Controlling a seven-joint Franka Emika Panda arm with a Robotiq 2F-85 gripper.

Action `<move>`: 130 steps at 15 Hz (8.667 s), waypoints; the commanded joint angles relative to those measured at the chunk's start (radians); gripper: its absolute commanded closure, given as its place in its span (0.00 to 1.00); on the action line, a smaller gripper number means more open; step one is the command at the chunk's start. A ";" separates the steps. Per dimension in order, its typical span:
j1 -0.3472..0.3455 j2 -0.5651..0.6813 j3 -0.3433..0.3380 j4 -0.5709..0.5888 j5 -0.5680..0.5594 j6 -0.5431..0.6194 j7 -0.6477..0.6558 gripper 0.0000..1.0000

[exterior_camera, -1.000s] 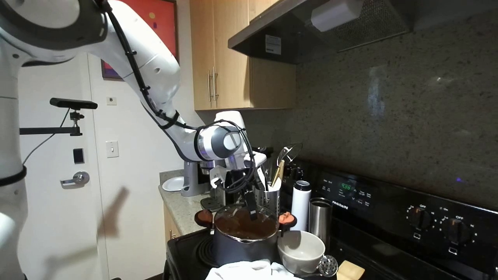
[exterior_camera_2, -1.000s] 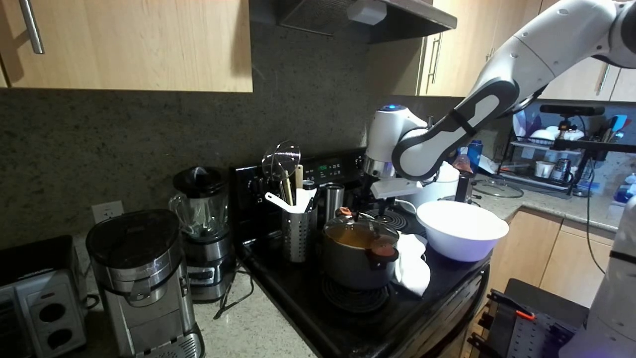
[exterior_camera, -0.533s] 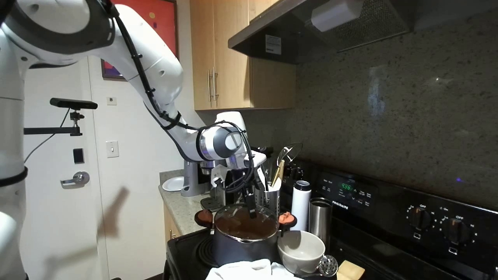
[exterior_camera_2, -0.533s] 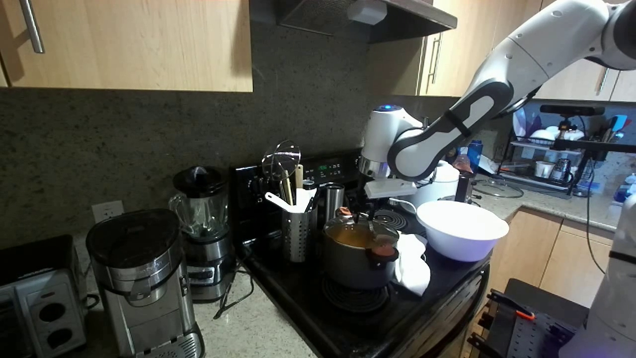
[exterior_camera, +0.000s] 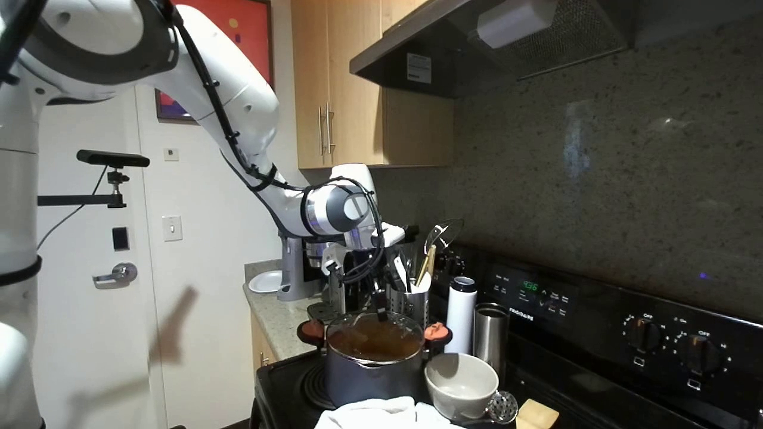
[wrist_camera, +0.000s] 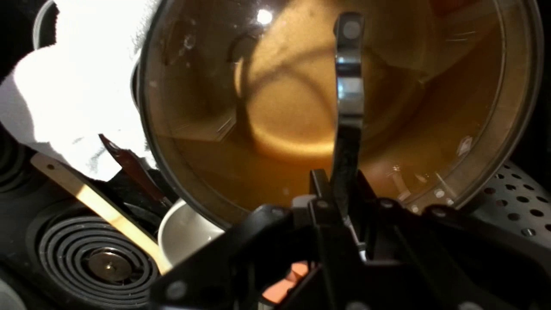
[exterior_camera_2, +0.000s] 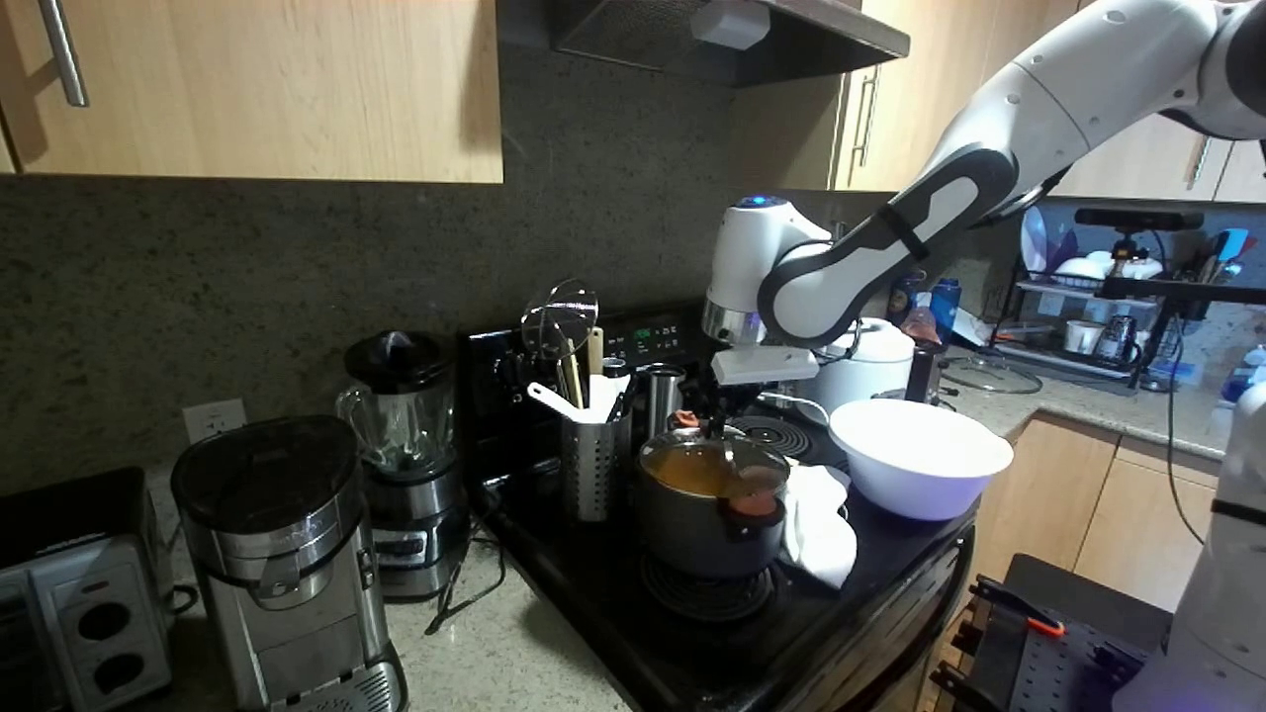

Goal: Uncover the pot

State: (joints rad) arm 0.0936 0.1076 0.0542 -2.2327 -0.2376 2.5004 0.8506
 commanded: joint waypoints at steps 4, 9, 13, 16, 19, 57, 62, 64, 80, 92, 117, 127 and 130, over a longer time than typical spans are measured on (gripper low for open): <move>0.021 0.003 -0.001 0.086 0.029 -0.129 -0.001 0.93; 0.024 -0.022 0.000 0.140 0.029 -0.192 0.010 0.93; 0.038 -0.038 -0.002 0.172 -0.049 -0.207 0.063 0.93; 0.029 -0.061 -0.008 0.187 -0.061 -0.218 0.079 0.93; 0.007 -0.098 -0.025 0.187 -0.073 -0.255 0.103 0.93; -0.189 0.065 -0.226 0.325 -0.268 -0.166 0.564 0.94; -0.179 0.054 -0.227 0.348 -0.264 -0.169 0.484 0.94; -0.186 0.047 -0.233 0.345 -0.257 -0.162 0.445 0.95; -0.184 0.058 -0.265 0.324 -0.267 -0.159 0.446 0.95; -0.194 0.199 -0.309 0.432 -0.219 -0.219 0.585 0.95; -0.254 0.487 -0.357 0.648 0.086 -0.317 0.587 0.95; -0.279 0.628 -0.374 0.763 0.126 -0.258 0.658 0.95; -0.291 0.672 -0.380 0.804 0.134 -0.256 0.672 0.95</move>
State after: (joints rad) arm -0.1920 0.7438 -0.3114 -1.4944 -0.1304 2.2452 1.5018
